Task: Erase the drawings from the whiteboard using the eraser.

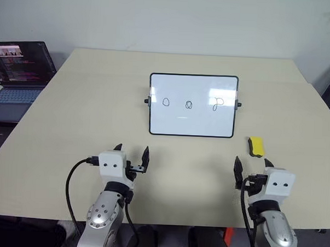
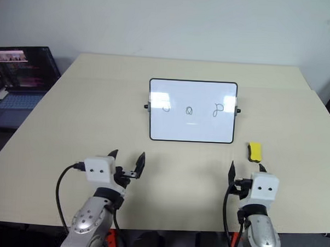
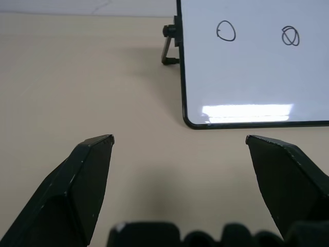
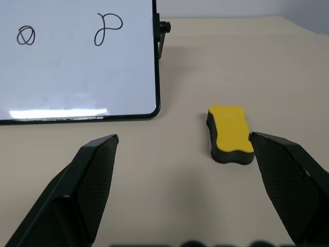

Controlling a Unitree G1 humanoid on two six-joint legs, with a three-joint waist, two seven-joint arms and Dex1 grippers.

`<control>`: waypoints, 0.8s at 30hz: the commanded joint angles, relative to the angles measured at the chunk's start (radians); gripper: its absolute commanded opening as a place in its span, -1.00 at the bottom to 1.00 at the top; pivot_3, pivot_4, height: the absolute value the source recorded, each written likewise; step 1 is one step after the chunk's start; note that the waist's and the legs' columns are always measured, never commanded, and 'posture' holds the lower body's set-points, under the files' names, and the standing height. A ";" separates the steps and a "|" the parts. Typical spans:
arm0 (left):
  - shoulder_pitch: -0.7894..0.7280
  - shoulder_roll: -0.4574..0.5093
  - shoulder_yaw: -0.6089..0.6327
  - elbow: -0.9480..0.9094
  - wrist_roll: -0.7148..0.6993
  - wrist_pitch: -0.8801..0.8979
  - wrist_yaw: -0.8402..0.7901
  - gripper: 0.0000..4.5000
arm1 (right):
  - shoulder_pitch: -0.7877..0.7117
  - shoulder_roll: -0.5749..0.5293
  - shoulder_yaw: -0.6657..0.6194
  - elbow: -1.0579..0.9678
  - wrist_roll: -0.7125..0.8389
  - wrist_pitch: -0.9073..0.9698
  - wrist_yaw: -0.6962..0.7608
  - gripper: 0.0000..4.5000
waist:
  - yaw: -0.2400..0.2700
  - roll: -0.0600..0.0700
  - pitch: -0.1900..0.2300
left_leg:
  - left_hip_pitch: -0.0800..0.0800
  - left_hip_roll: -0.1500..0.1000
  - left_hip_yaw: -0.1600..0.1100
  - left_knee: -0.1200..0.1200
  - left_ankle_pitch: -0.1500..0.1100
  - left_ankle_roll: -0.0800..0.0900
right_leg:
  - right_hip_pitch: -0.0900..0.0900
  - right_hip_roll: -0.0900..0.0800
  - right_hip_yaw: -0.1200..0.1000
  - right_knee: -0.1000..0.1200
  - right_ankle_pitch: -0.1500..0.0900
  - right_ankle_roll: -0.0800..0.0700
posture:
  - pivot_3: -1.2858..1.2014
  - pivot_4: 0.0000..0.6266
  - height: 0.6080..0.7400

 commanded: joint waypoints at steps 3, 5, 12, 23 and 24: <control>0.005 -0.009 -0.015 -0.011 -0.002 -0.026 -0.001 1.00 | 0.004 -0.002 -0.003 -0.073 -0.030 0.010 -0.012 0.98 | 0.000 0.000 0.000 | 0.000 0.000 0.000 0.000 0.000 0.000 | 0.000 0.000 0.000 0.000 0.000 0.000 | 0.03 -0.52 1.00; 0.018 -0.011 -0.014 -0.013 0.004 -0.030 0.004 1.00 | 0.000 -0.008 -0.007 -0.066 -0.011 0.016 0.006 0.98 | 0.000 0.000 0.000 | 0.000 0.000 0.000 0.000 0.000 0.000 | 0.000 0.000 0.000 0.000 0.000 0.000 | 0.03 -0.52 1.00; 0.010 0.052 0.015 -0.029 -0.036 -0.025 -0.067 1.00 | -0.010 0.024 0.049 -0.011 -0.039 0.036 -0.022 0.98 | 0.000 0.000 0.000 | 0.000 0.000 -0.001 0.000 0.000 0.000 | 0.000 0.000 -0.001 0.000 0.000 0.000 | 0.03 -0.52 1.00; -0.260 0.200 0.085 0.001 -0.277 0.108 -0.295 1.00 | -0.031 0.070 0.083 0.173 -0.084 -0.051 -0.070 0.98 | -0.004 0.000 0.000 | 0.000 0.000 0.000 0.000 0.000 0.000 | -0.001 0.000 0.000 0.000 0.000 0.000 | 0.03 -0.52 1.00; -0.280 0.219 0.089 0.013 -0.275 0.108 -0.307 1.00 | -0.068 0.039 0.007 0.142 -0.036 -0.003 -0.042 0.98 | -0.004 0.000 0.000 | 0.000 0.000 0.000 0.000 0.000 0.000 | -0.001 0.000 -0.001 0.000 0.000 -0.001 | 0.03 -0.52 1.00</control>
